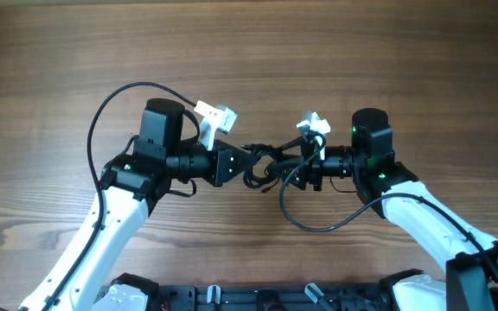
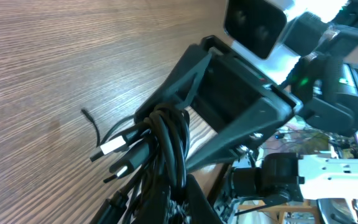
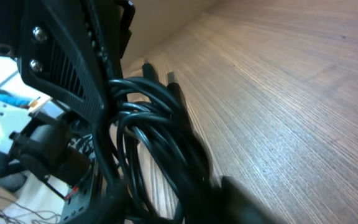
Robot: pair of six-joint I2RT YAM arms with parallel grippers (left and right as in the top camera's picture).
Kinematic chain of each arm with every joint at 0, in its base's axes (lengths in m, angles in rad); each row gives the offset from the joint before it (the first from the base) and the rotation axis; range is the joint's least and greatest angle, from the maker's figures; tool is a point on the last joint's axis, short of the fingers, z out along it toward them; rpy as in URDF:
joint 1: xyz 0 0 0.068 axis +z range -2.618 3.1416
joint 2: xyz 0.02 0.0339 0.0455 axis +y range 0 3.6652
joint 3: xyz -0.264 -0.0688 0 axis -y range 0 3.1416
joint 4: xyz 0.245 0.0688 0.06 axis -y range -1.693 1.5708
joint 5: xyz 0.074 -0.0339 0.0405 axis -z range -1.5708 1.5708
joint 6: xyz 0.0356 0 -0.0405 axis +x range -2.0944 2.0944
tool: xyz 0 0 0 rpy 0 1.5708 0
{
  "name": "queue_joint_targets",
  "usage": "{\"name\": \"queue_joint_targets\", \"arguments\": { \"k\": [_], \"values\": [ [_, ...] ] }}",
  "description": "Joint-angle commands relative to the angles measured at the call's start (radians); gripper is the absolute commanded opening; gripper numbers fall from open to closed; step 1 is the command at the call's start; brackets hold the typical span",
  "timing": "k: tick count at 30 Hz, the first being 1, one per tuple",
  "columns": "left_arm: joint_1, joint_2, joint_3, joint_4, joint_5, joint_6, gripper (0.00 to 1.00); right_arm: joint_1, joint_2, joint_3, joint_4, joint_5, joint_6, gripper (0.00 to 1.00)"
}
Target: Untangle cables
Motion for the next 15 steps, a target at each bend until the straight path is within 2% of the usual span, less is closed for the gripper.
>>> {"name": "queue_joint_targets", "arguments": {
  "k": [1,2,3,4,5,6,7,8,9,10,11,15],
  "values": [
    [0.005,-0.007,0.006,0.007,0.045,0.025,0.04,0.037,0.013,0.007,0.008,-0.083,-0.021,0.15],
    [0.005,-0.007,0.006,0.007,0.045,0.024,0.04,0.045,0.013,0.007,0.018,-0.081,-0.02,0.05],
    [0.005,-0.007,0.006,0.007,0.044,0.024,0.06,0.049,0.013,0.007,0.033,-0.068,0.011,0.05],
    [0.005,-0.007,0.006,0.006,0.033,0.024,0.22,0.05,0.013,0.007,0.062,0.008,0.138,0.04],
    [0.005,-0.007,0.006,0.006,0.016,0.021,0.44,0.05,0.013,0.007,0.081,0.135,0.301,0.05],
    [0.005,-0.007,0.006,0.003,-0.013,0.021,0.6,0.05,0.013,0.007,0.093,0.237,0.436,0.05],
    [0.005,-0.007,0.006,-0.003,-0.065,0.009,0.83,0.05,0.013,0.007,0.109,0.292,0.551,0.04],
    [0.005,-0.007,0.006,-0.01,-0.129,-0.043,0.94,0.05,0.013,0.007,0.128,0.307,0.628,0.04],
    [0.005,-0.007,0.006,-0.022,-0.231,-0.129,1.0,0.05,0.013,0.007,0.14,0.323,0.707,0.05],
    [0.005,-0.007,0.006,-0.041,-0.336,-0.232,1.0,0.05,0.013,0.007,0.152,0.328,0.768,0.04],
    [0.005,-0.007,0.006,-0.054,-0.375,-0.295,1.0,0.05,0.013,0.007,0.154,0.33,0.812,0.04],
    [0.003,-0.005,0.006,-0.05,-0.375,-0.321,1.0,0.05,0.013,0.007,0.156,0.266,0.849,0.04]
  ]
}}
